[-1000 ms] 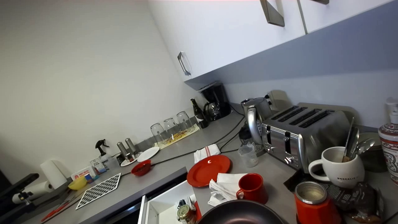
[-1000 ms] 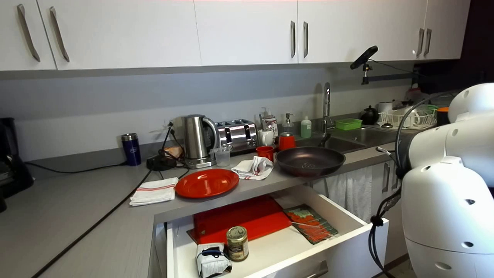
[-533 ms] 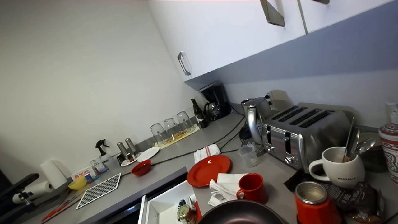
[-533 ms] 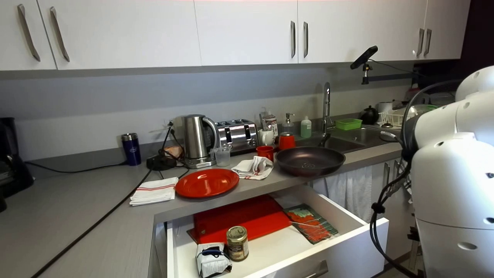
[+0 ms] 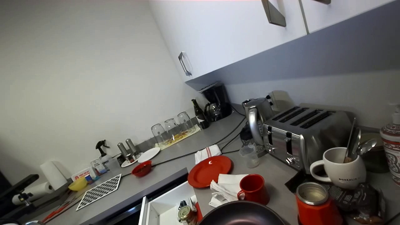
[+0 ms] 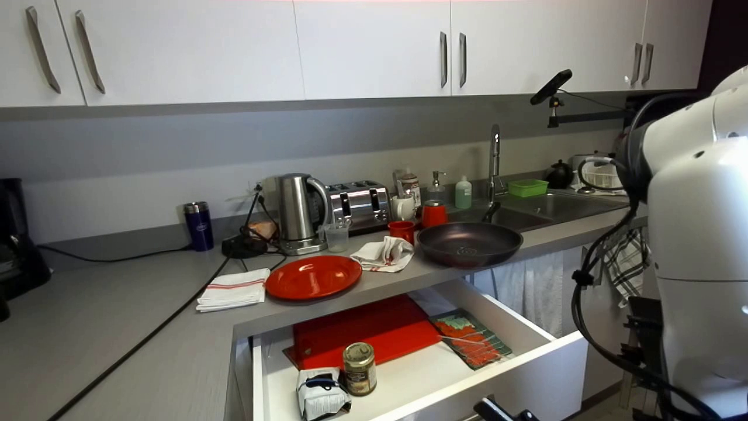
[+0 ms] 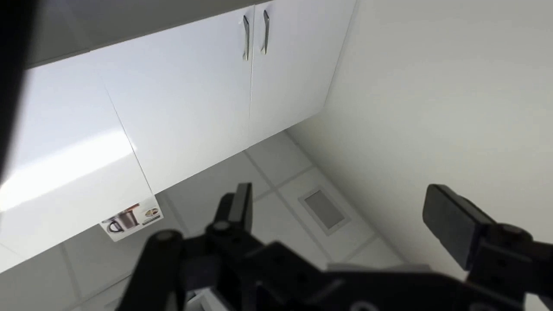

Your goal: Open the first top drawer

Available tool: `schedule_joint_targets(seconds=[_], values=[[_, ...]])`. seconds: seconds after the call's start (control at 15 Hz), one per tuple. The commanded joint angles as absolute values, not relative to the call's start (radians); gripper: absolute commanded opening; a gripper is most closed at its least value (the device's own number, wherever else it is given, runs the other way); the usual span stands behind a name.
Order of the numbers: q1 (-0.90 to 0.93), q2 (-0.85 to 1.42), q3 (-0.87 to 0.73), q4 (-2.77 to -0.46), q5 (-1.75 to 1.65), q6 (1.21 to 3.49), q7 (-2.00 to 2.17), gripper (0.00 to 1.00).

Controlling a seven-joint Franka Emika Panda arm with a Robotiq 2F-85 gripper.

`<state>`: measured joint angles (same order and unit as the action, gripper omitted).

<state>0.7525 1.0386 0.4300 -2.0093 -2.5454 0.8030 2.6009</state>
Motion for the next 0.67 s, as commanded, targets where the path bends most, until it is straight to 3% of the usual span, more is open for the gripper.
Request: schedule_joint_targets(seconds=[0.0, 0.6], values=[[0.737, 0.913, 0.522, -2.110, -2.616, 0.767, 2.612, 1.00], [0.666, 0.681, 0.858, -2.229, -2.613, 0.740, 2.600, 1.00]])
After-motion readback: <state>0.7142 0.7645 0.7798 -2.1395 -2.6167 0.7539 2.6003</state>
